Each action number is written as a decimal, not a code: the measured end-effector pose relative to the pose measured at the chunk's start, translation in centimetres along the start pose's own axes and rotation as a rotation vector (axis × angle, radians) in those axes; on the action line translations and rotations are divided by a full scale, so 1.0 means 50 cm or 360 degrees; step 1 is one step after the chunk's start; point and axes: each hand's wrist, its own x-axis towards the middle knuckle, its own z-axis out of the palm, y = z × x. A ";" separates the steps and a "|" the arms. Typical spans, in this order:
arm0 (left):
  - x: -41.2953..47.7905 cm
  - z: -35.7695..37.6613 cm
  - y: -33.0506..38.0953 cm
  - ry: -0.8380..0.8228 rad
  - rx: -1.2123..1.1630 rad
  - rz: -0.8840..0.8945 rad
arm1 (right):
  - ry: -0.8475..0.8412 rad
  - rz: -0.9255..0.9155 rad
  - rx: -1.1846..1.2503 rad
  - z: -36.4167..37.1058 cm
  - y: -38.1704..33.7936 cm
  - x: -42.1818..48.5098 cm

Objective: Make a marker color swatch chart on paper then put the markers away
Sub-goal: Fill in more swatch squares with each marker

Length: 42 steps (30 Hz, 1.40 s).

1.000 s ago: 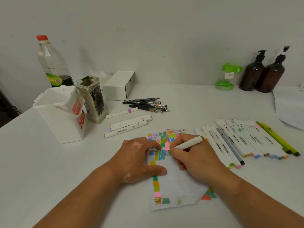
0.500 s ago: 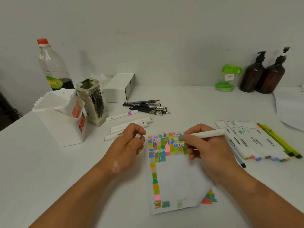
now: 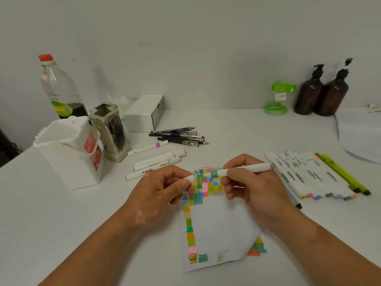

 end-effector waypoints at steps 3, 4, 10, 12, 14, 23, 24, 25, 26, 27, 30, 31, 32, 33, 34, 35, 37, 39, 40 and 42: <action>0.000 0.003 -0.001 -0.0002 -0.0019 -0.0014 | -0.0059 -0.0004 -0.0036 0.002 0.003 -0.001; 0.000 0.003 -0.001 -0.0008 -0.0030 -0.0011 | -0.0073 -0.0004 -0.0043 0.002 0.004 -0.002; -0.003 0.014 -0.001 -0.0054 -0.0138 0.0034 | -0.0148 0.0010 -0.0121 0.014 0.009 -0.008; -0.004 0.016 0.000 -0.0063 -0.0224 0.0036 | -0.0153 0.0014 -0.0137 0.018 0.007 -0.008; -0.005 0.015 0.001 -0.0089 -0.0355 0.0036 | -0.0158 0.0029 -0.0116 0.019 0.002 -0.009; -0.010 0.004 -0.003 -0.0137 -0.0654 -0.0023 | -0.0228 -0.0078 -0.0197 0.026 -0.007 -0.020; -0.009 0.002 -0.004 -0.0148 -0.0651 -0.0029 | -0.0238 -0.0112 -0.0241 0.025 -0.005 -0.020; -0.008 0.000 -0.004 -0.0156 -0.0644 -0.0031 | -0.0251 -0.0137 -0.0283 0.024 -0.005 -0.019; -0.006 -0.002 -0.004 -0.0153 -0.0626 -0.0026 | -0.0268 -0.0150 -0.0318 0.022 -0.005 -0.017; -0.004 -0.003 -0.003 -0.0133 -0.0586 -0.0016 | -0.0280 -0.0152 -0.0350 0.019 -0.007 -0.015; 0.001 -0.006 0.000 -0.0004 -0.0305 0.0023 | -0.0335 -0.0089 -0.0462 -0.001 -0.020 -0.006; 0.002 -0.008 0.001 0.0034 -0.0221 0.0028 | -0.0413 -0.0031 -0.0492 -0.010 -0.026 -0.006; 0.002 -0.009 0.001 0.0054 -0.0160 0.0028 | -0.0510 0.0037 -0.0544 -0.016 -0.032 -0.008; 0.002 -0.009 0.000 0.0054 -0.0115 0.0021 | -0.0590 0.0089 -0.0653 -0.018 -0.035 -0.011; 0.002 -0.008 -0.001 0.0041 -0.0080 0.0012 | -0.0626 0.0108 -0.0827 -0.017 -0.035 -0.014; 0.002 -0.005 -0.002 0.0030 -0.0065 0.0005 | -0.0610 0.0099 -0.1036 -0.012 -0.029 -0.016; 0.003 0.000 -0.004 0.0016 -0.0049 0.0020 | -0.0500 0.0039 -0.1391 0.005 -0.011 -0.020; 0.002 0.001 -0.007 -0.0006 0.0023 0.0032 | -0.0404 -0.0021 -0.1576 0.023 0.001 -0.021; 0.002 0.001 -0.012 -0.0010 0.0063 0.0034 | -0.0369 -0.0031 -0.1623 0.025 0.004 -0.020; 0.007 -0.004 -0.026 0.0114 0.0348 0.0059 | -0.0269 -0.0013 -0.1689 0.014 0.002 -0.012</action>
